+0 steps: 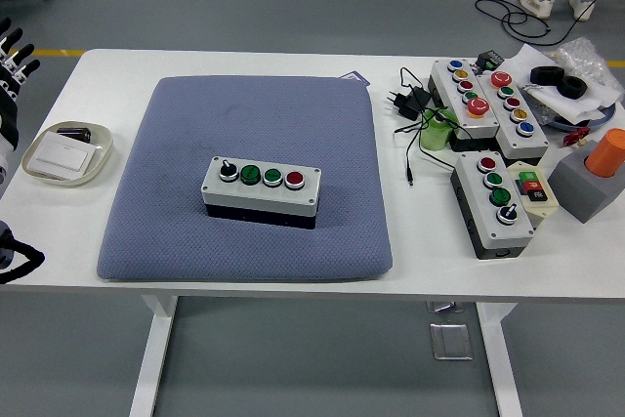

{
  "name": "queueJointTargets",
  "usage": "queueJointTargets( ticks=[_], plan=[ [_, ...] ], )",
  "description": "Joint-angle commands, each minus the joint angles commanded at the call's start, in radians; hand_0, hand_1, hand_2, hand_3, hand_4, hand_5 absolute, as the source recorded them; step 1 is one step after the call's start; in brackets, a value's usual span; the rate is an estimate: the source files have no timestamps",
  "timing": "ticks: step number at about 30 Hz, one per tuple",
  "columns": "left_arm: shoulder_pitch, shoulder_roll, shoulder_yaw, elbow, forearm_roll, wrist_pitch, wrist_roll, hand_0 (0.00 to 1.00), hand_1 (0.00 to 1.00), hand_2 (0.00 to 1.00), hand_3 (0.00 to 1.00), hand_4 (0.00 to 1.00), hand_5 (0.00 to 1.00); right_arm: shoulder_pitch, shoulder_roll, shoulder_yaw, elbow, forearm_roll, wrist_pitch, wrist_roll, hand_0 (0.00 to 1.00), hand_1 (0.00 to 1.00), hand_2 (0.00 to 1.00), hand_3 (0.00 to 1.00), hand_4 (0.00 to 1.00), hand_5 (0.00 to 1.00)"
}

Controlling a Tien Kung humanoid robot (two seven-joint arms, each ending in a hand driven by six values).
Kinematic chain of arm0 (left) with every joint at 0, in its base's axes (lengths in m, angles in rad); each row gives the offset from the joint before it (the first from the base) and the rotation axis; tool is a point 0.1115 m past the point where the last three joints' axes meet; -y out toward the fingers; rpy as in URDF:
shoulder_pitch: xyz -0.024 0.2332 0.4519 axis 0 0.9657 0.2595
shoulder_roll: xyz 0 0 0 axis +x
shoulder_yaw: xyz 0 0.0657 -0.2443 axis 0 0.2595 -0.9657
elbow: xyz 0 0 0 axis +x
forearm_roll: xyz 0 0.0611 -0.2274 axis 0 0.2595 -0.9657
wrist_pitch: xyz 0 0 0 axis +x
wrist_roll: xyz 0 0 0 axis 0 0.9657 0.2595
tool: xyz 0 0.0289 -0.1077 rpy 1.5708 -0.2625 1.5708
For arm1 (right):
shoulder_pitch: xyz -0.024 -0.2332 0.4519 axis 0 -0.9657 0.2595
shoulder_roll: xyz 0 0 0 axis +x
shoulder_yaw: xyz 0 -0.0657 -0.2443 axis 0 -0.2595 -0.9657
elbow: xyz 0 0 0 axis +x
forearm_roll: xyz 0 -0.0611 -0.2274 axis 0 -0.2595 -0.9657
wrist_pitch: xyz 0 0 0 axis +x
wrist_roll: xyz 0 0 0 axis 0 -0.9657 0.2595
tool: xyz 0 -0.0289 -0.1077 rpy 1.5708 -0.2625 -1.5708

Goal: Pick up the button,place it on the desk,press the button,press the button

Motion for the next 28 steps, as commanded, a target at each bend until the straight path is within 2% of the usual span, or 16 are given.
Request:
queueJointTargets(
  ticks=[14, 18, 25, 28],
  plan=[
    [0.006, 0.000, -0.004, 0.015, 0.003, -0.041, 0.039, 0.810, 0.876, 0.929, 0.913, 0.887, 0.998, 0.002, 0.001, 0.002, 0.000, -0.001, 0.000, 0.000, 0.682, 0.637, 0.663, 0.596, 0.305, 0.090],
    [0.009, -0.002, -0.003, 0.019, 0.023, -0.084, 0.071, 0.801, 0.867, 0.931, 0.914, 0.878, 0.998, 0.003, 0.001, 0.002, 0.000, 0.002, 0.000, 0.002, 0.683, 0.637, 0.664, 0.596, 0.305, 0.090],
    [0.026, -0.008, -0.015, 0.014, 0.037, -0.123, 0.108, 0.801, 0.867, 0.929, 0.915, 0.858, 0.998, 0.008, 0.000, 0.016, 0.000, -0.023, -0.001, -0.005, 0.683, 0.637, 0.664, 0.596, 0.305, 0.091],
    [0.038, -0.002, -0.024, 0.001, 0.052, -0.161, 0.130, 0.801, 0.867, 0.929, 0.915, 0.858, 0.998, 0.010, -0.003, 0.015, 0.000, -0.014, -0.001, -0.002, 0.683, 0.637, 0.664, 0.596, 0.305, 0.091]
  ],
)
